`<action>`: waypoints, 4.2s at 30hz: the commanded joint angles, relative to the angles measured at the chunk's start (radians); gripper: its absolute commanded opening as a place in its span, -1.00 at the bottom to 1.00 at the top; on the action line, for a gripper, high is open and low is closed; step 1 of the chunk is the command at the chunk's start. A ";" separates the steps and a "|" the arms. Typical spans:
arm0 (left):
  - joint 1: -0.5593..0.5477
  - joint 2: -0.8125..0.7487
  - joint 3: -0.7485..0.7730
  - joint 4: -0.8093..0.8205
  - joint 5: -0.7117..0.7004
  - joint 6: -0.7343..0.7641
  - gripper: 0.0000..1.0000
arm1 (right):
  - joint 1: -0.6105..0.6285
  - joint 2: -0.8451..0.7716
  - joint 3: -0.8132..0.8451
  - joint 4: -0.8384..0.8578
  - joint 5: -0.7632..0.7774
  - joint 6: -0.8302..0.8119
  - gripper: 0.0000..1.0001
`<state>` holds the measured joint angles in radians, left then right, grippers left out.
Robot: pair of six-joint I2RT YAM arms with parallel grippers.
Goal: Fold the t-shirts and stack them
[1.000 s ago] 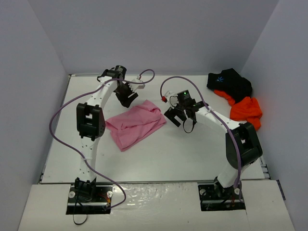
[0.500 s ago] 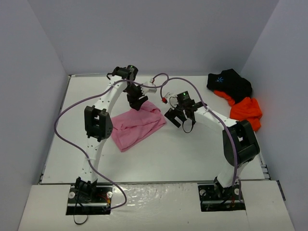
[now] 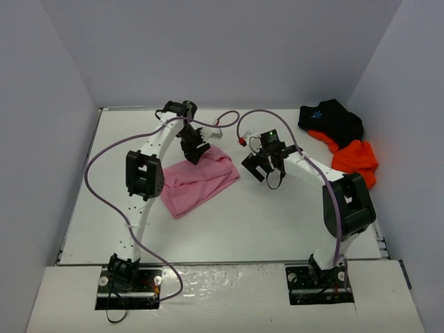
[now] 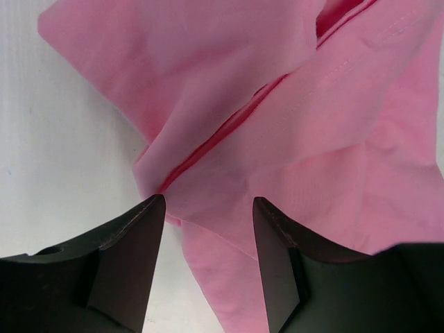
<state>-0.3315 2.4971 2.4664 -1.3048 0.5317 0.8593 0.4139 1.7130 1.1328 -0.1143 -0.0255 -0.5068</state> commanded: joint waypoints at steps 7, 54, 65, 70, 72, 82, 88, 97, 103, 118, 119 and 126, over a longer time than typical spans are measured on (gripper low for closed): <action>0.006 -0.007 0.062 -0.023 -0.023 0.032 0.01 | -0.010 -0.030 0.018 0.039 0.006 0.002 1.00; -0.087 -0.182 -0.084 0.065 -0.118 0.004 -0.58 | -0.020 -0.014 0.003 0.045 0.013 -0.005 1.00; -0.090 -0.201 -0.134 0.102 -0.136 -0.021 -0.57 | -0.023 -0.027 0.031 0.056 -0.018 0.032 0.98; -0.091 -0.208 -0.151 0.138 -0.147 -0.042 -0.57 | -0.033 -0.029 0.116 0.067 -0.053 0.087 0.73; -0.090 -0.216 -0.159 0.148 -0.151 -0.051 -0.57 | -0.047 -0.026 0.143 0.086 -0.054 0.117 0.67; -0.092 -0.259 -0.219 0.203 -0.189 -0.065 -0.55 | -0.075 -0.018 0.121 0.105 -0.005 0.112 0.80; -0.092 -0.264 -0.252 0.216 -0.192 -0.065 -0.55 | -0.074 -0.018 0.114 0.105 -0.012 0.114 0.82; -0.067 -0.185 -0.173 0.183 -0.217 -0.046 -0.55 | -0.078 -0.027 0.090 0.105 -0.016 0.106 0.83; -0.057 -0.176 -0.165 0.184 -0.226 -0.040 -0.55 | -0.083 -0.022 0.091 0.105 -0.019 0.106 0.83; -0.032 -0.152 -0.184 0.168 -0.214 -0.031 -0.56 | -0.083 -0.015 0.094 0.105 -0.021 0.111 0.83; -0.033 -0.149 -0.183 0.164 -0.212 -0.031 -0.55 | -0.083 -0.014 0.094 0.105 -0.020 0.111 0.83; -0.036 -0.141 -0.181 0.147 -0.197 -0.028 -0.56 | -0.083 -0.005 0.094 0.105 -0.014 0.109 0.85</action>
<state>-0.3698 2.3801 2.2532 -1.1238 0.3137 0.8104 0.3344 1.7187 1.2175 -0.0555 -0.0490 -0.4007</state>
